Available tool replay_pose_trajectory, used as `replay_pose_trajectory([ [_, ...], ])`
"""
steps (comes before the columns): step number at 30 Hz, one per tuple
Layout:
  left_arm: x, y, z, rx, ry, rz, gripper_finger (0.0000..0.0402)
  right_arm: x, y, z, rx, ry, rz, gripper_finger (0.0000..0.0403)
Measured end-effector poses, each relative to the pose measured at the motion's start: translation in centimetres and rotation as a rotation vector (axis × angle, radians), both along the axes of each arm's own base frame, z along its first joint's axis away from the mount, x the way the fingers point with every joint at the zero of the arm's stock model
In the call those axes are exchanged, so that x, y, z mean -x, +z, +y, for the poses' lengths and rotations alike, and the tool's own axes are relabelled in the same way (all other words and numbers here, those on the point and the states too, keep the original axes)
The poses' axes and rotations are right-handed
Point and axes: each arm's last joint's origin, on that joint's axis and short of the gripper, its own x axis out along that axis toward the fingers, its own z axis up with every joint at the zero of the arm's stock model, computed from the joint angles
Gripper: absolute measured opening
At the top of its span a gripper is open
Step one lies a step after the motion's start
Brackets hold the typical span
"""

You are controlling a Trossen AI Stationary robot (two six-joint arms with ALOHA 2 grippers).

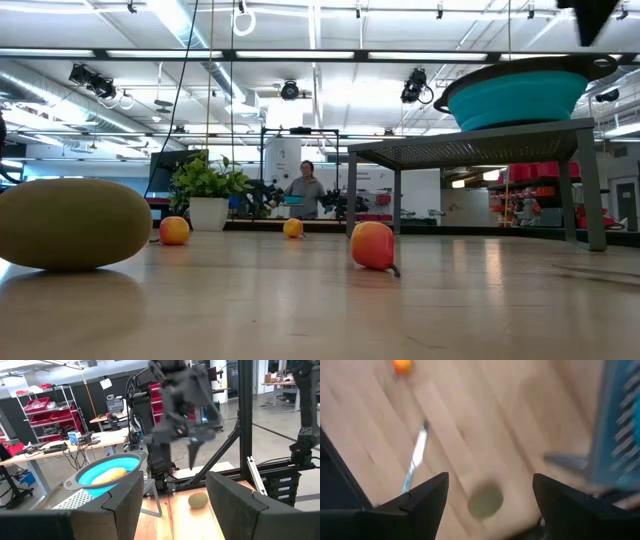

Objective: Pick & Place Fruit
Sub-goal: Put the right kiwi into the strainer bowl on the shelf

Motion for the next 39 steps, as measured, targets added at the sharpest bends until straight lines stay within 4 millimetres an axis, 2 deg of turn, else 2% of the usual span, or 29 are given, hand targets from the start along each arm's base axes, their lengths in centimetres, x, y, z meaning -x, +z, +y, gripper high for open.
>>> replay_pose_trajectory([
  [3,0.0,0.0,0.0,0.0,0.0,0.0,0.0224,-0.3,-1.6,1.6,0.034,-0.02,0.132,0.0299],
  [7,0.0,0.0,0.0,0.0,0.0,0.0,0.0224,-0.2,-3.8,3.5,0.002,0.019,0.204,0.0299],
  [14,0.0,0.0,0.0,0.002,0.0,-0.001,0.0224,2.2,-7.8,4.9,0.065,-0.055,0.358,0.0299],
  [20,0.0,0.0,0.0,0.002,0.0,-0.001,0.0224,2.7,-9.8,5.9,0.063,-0.058,0.302,0.0299],
  [30,0.0,0.0,0.0,0.002,0.0,0.0,0.0224,3.9,-13.3,6.4,0.056,-0.137,0.285,0.0299],
  [39,0.0,0.0,0.0,0.002,-0.004,0.0,0.0224,4.0,-13.9,6.0,0.1,-0.257,0.237,0.0299],
])
